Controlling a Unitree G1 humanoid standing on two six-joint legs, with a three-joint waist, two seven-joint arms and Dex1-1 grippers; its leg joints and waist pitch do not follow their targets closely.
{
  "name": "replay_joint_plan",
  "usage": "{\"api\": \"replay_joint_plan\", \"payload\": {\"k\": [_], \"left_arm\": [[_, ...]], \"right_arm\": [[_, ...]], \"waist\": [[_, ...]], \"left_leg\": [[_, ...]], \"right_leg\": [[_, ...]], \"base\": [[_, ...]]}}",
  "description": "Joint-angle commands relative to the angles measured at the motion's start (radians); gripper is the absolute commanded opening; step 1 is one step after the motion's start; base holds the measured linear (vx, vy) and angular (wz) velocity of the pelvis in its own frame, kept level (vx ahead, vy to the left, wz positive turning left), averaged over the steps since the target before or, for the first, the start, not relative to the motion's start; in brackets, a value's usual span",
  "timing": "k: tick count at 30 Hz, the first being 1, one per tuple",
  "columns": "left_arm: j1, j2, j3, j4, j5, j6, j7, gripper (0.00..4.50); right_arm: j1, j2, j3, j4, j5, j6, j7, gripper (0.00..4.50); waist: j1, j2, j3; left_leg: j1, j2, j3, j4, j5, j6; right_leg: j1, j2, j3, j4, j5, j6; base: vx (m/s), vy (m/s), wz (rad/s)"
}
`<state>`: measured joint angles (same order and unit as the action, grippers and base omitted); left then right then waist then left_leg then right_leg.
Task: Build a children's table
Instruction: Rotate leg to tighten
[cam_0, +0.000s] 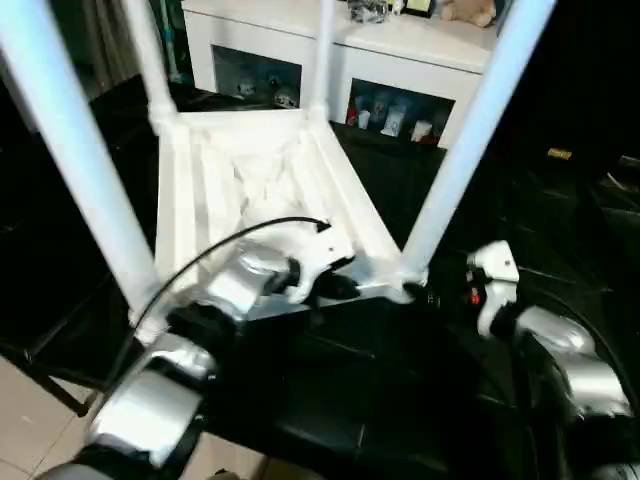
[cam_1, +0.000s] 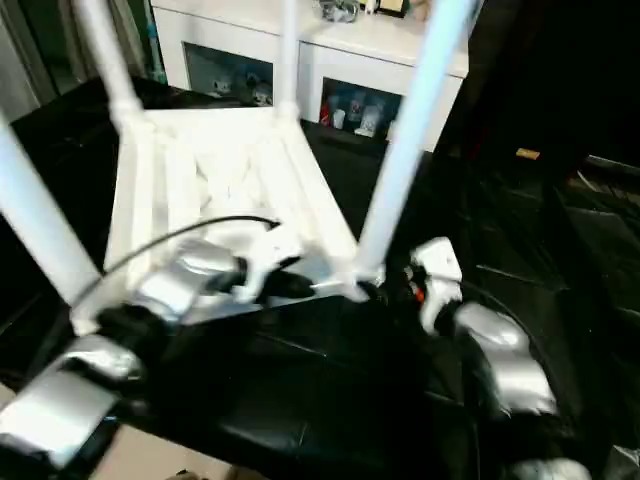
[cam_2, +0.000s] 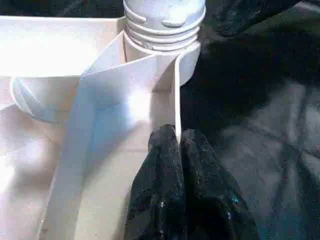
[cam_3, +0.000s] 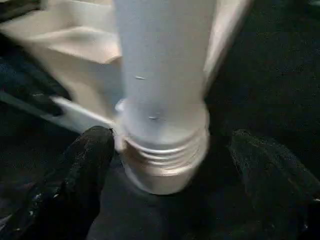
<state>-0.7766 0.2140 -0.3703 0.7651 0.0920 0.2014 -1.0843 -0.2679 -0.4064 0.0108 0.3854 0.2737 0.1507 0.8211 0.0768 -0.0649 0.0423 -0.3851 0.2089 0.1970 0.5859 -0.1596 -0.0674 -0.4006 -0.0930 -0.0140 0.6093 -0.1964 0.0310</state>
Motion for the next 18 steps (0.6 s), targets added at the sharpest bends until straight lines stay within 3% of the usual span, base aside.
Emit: {"api": "replay_joint_plan", "payload": {"k": [1,3,9,18], "left_arm": [[0.048,0.030,-0.061,-0.053,-0.005,0.042,-0.118,0.00],[0.048,0.030,-0.061,-0.053,-0.005,0.042,-0.118,0.00],[0.064,0.048,-0.068,-0.129,-0.016,0.062,-0.175,0.00],[0.070,0.050,-0.072,-0.155,-0.015,0.087,-0.181,0.00]], "right_arm": [[0.009,-0.035,0.010,-0.060,0.040,0.024,0.076,4.01],[0.009,-0.035,0.010,-0.060,0.040,0.024,0.076,4.01],[0.015,-0.036,0.022,-0.080,0.065,0.039,0.150,4.01],[0.019,-0.048,0.067,-0.067,0.028,0.037,0.189,4.01]], "waist": [[0.008,-0.004,-0.052],[0.009,-0.001,-0.053],[0.018,-0.003,-0.055],[0.018,-0.004,-0.055]], "left_leg": [[0.020,0.022,-0.010,-0.075,-0.302,0.048],[0.024,0.023,-0.008,-0.076,-0.301,0.041],[0.022,0.021,-0.006,-0.073,-0.264,0.042],[0.020,0.020,-0.006,-0.073,-0.253,0.041]], "right_leg": [[0.035,-0.035,0.013,-0.075,-0.185,-0.228],[0.031,-0.034,0.014,-0.075,-0.178,-0.230],[0.034,-0.033,0.013,-0.067,-0.107,-0.242],[0.036,-0.034,0.013,-0.067,-0.111,-0.237]], "base": [[0.000,0.000,0.00],[0.000,0.000,0.00],[0.000,0.000,0.00],[0.000,0.000,0.00]]}}
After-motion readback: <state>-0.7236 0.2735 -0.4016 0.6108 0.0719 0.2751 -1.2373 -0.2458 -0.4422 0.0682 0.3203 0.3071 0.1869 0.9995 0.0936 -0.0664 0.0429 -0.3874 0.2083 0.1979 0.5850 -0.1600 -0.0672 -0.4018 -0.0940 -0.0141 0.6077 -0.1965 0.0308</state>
